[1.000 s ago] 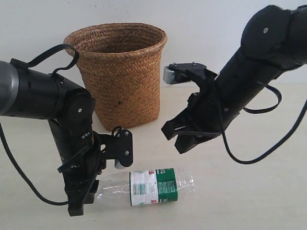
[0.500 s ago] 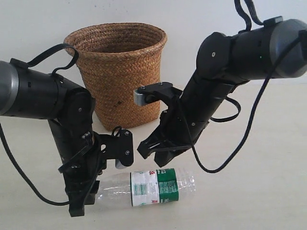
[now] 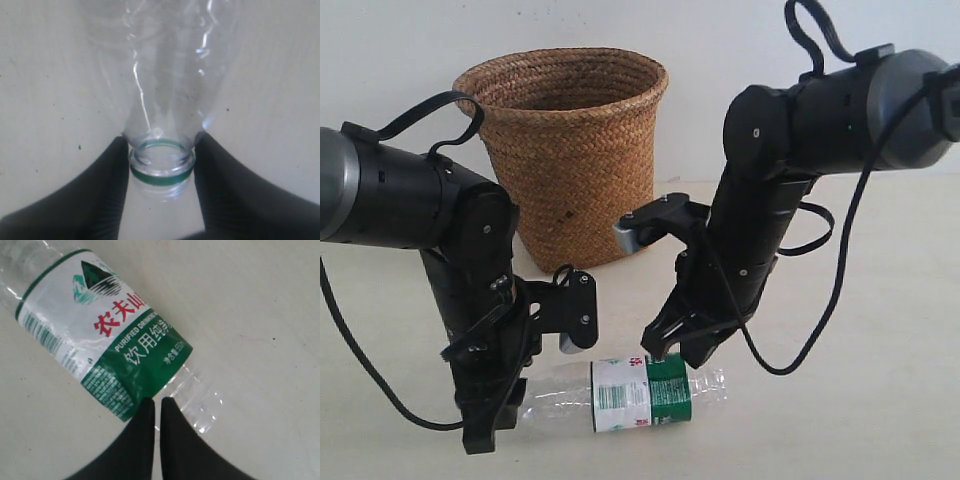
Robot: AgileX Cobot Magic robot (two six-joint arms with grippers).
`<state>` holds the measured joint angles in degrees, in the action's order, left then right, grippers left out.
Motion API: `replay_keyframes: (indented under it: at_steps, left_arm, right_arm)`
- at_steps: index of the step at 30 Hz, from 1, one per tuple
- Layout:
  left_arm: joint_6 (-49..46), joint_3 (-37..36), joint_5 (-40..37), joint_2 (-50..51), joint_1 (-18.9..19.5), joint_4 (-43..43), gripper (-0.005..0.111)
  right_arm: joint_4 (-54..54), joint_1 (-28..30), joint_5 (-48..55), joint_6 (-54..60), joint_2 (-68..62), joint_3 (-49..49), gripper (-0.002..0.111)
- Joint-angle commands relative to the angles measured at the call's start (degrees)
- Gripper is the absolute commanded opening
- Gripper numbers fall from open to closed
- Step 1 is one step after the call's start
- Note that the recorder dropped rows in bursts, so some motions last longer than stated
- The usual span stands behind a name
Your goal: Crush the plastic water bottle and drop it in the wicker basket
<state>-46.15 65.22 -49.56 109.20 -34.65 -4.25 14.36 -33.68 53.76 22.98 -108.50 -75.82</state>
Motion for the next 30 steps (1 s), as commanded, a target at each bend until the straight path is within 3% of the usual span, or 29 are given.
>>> replay_keyframes:
  at_steps: [1,30]
  left_arm:
    - [0.3,-0.2,-0.7,-0.4,0.1,0.7,0.004]
    - [0.3,-0.2,-0.8,-0.4,0.1,0.9,0.004]
  right_arm:
    - [-0.1,0.0,-0.5,-0.6,-1.3,-0.2,0.0]
    - [4.6,-0.1,-0.5,-1.6,-4.7,-0.2,0.0]
